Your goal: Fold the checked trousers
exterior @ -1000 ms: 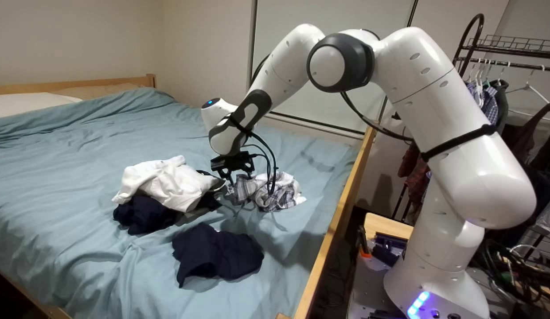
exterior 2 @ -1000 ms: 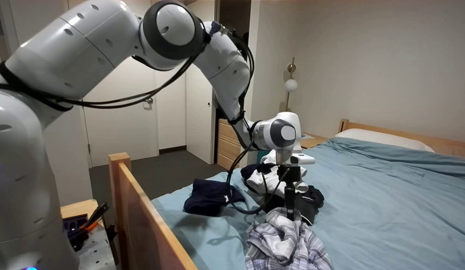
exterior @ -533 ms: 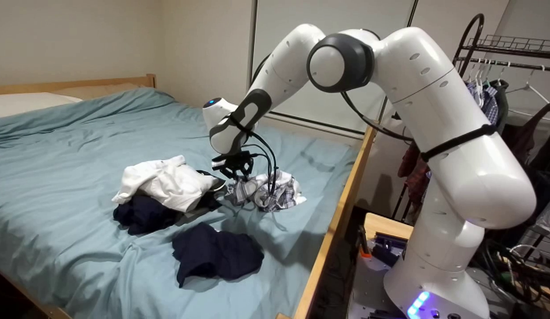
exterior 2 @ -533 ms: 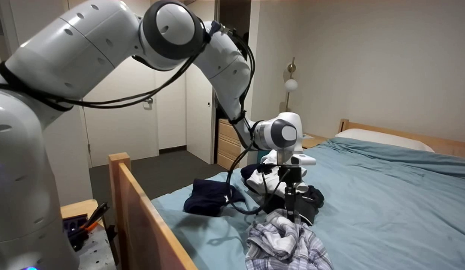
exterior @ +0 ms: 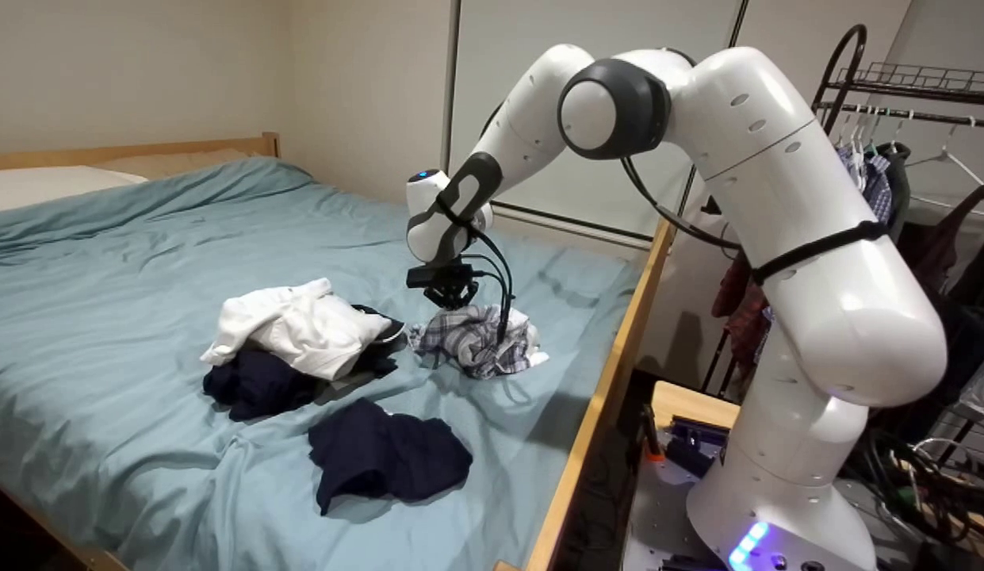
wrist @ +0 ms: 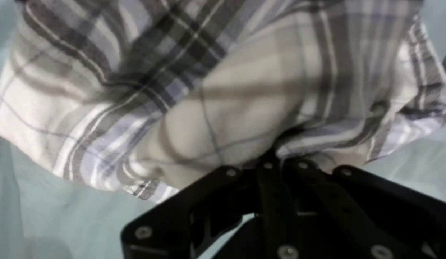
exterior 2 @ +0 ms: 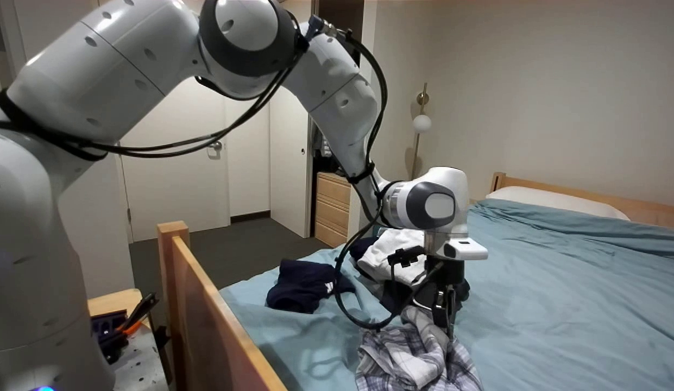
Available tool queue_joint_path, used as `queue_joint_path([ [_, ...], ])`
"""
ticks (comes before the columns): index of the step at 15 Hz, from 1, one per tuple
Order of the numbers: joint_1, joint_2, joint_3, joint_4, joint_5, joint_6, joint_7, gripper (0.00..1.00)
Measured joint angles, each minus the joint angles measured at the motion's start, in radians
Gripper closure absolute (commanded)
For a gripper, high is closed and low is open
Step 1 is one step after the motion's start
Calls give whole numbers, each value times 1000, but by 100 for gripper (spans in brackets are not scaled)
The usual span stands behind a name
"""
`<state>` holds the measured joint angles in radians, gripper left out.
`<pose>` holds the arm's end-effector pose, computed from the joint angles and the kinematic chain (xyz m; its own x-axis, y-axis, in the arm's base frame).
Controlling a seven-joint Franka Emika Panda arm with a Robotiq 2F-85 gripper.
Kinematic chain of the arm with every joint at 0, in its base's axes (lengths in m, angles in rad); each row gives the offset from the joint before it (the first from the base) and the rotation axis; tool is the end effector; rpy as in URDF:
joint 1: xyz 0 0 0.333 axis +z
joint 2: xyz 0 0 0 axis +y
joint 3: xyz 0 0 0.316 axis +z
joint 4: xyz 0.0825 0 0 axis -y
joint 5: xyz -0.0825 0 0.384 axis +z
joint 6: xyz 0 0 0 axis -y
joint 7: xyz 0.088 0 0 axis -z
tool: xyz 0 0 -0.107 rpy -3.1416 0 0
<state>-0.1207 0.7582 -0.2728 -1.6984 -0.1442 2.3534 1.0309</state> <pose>0.6192 -0.2423 0.1610 0.3273 -0.9274 0.1810 -0.9305 -0.2831 0.2324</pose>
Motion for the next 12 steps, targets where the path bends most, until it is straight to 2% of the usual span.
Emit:
queue_joint_path([
  [5, -116, 2, -7, -65, 144, 123, -42, 98],
  [12, -189, 7, -12, -106, 326, 209, -47, 98],
])
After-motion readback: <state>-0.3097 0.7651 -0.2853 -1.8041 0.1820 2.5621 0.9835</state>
